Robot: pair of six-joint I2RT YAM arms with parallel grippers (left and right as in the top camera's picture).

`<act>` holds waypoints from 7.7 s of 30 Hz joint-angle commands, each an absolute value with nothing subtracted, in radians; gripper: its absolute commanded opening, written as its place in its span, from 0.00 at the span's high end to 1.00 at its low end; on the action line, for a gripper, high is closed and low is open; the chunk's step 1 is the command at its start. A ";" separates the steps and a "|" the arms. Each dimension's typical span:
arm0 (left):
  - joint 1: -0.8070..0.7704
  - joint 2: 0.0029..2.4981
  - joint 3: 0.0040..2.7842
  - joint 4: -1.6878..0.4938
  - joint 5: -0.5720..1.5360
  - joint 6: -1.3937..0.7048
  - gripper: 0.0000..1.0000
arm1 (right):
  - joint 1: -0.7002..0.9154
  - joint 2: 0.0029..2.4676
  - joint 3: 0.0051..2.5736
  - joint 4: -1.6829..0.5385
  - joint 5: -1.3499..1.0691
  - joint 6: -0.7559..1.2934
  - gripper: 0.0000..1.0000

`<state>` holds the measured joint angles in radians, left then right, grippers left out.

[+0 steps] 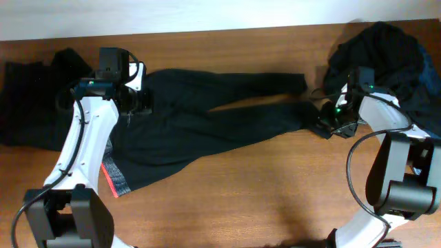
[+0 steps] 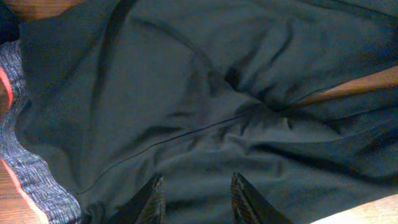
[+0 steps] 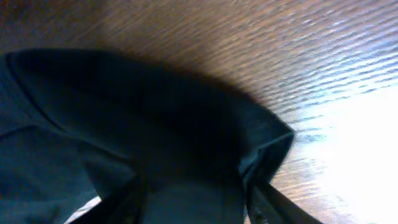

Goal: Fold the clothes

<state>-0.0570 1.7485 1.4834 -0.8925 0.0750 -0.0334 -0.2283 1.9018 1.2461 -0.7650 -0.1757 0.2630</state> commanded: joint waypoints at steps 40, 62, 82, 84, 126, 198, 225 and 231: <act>-0.057 1.750 1.489 -0.913 0.089 -0.022 0.65 | -0.224 1.903 1.626 -1.006 0.064 0.458 0.12; -0.057 1.751 1.486 -0.903 0.089 -0.022 0.65 | -0.027 1.956 1.426 -0.802 -0.035 0.033 0.96; -0.056 1.751 1.486 -0.905 0.081 -0.021 0.64 | -0.004 2.019 1.392 -0.830 -0.045 0.030 0.96; -0.056 1.751 1.486 -0.905 0.080 -0.021 0.65 | -0.004 2.019 1.391 -0.831 -0.045 0.030 0.96; -0.056 1.752 1.016 -0.973 0.216 -0.330 0.65 | -0.007 2.022 1.391 -0.780 -0.061 0.033 0.33; 0.041 1.652 1.188 -0.717 -0.023 -0.184 0.01 | -0.007 2.104 1.737 -0.751 -0.136 -0.056 0.03; 0.008 1.653 1.188 -0.613 -0.029 -0.159 0.01 | -0.007 2.243 1.737 -0.665 -0.116 0.016 0.23; 0.008 1.653 1.188 -0.613 -0.029 -0.159 0.01 | -0.007 2.260 1.737 -0.657 -0.090 0.061 0.24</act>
<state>0.0124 1.6680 1.1786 -0.6159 -0.0330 -0.1753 -0.0120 2.2433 1.7271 -0.6636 -0.1246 0.0223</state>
